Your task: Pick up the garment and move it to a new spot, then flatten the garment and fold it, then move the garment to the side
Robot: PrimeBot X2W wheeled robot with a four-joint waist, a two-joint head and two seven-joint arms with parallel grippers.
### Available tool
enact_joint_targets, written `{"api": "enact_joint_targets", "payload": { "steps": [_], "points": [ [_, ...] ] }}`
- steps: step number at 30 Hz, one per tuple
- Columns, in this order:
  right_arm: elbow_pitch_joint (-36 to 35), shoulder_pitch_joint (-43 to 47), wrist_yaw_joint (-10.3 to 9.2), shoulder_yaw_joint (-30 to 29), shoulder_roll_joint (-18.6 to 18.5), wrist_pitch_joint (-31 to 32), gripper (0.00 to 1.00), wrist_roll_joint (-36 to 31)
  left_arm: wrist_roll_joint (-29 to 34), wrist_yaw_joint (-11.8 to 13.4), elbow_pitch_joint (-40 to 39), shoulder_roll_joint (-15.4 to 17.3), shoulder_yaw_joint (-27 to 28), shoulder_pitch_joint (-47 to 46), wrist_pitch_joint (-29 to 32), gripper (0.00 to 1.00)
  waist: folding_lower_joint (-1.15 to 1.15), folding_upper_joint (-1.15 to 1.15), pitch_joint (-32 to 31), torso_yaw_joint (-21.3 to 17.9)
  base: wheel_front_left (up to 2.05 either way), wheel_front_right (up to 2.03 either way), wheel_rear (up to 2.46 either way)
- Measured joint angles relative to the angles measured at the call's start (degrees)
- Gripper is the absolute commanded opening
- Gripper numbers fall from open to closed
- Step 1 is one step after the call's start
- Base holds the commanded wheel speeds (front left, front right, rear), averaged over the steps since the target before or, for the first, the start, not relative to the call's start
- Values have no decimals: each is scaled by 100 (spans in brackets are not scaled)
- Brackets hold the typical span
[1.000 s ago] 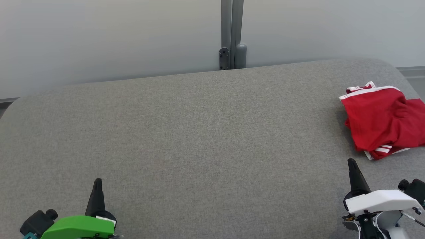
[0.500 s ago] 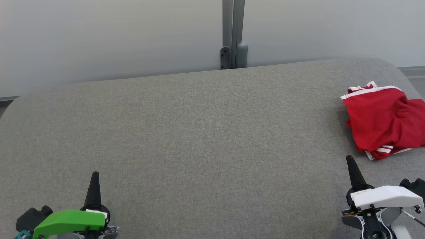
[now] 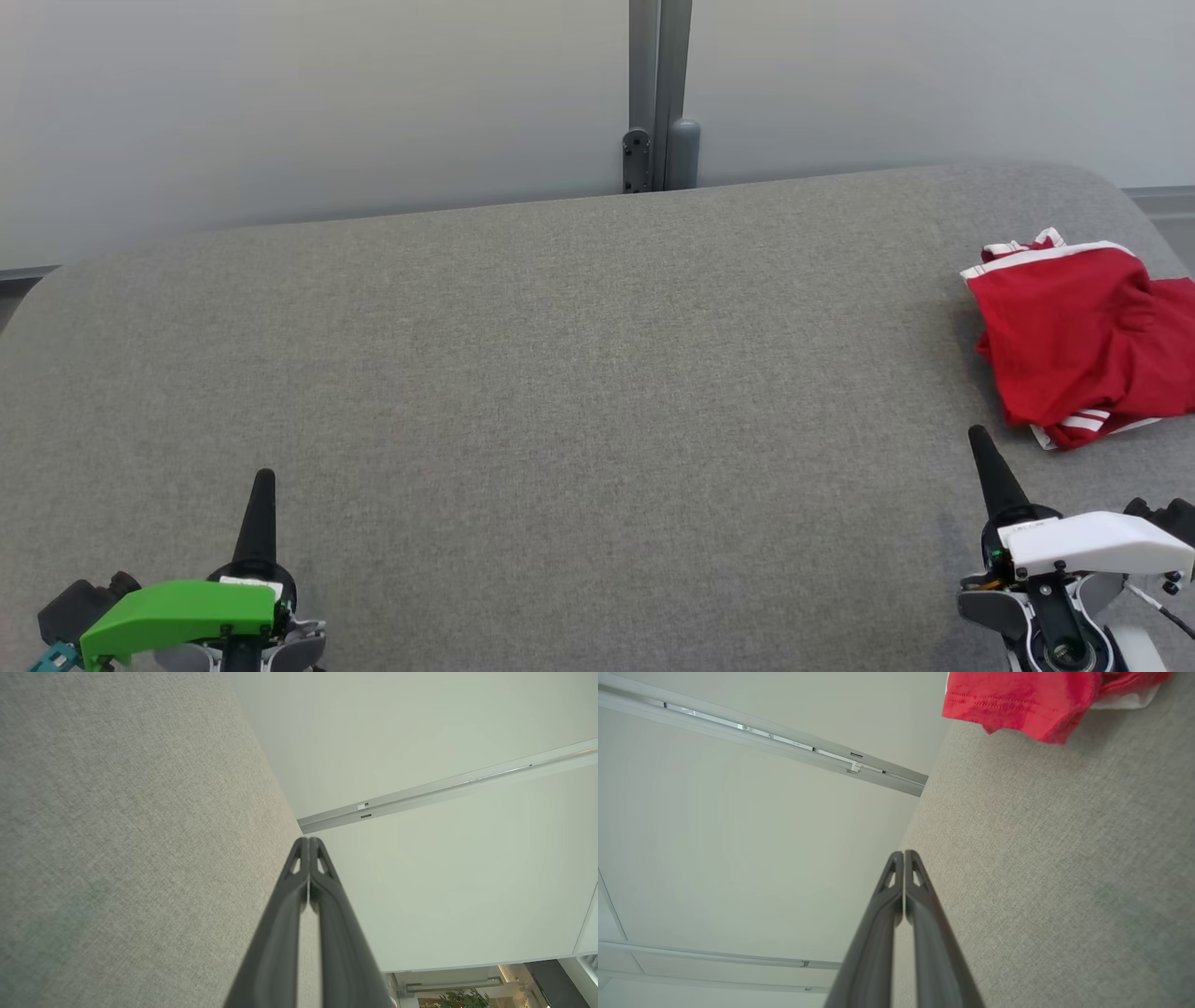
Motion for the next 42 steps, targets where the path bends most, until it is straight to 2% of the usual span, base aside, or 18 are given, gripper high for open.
{"api": "enact_joint_targets", "payload": {
  "steps": [42],
  "points": [
    [31, -220, 0, -41, -15, 466, 0, 2038, -1702, -78, -12, 8, 216, -307, 477, 0, 0, 0, 49, 66, 0, 0, 0]
  ]
}}
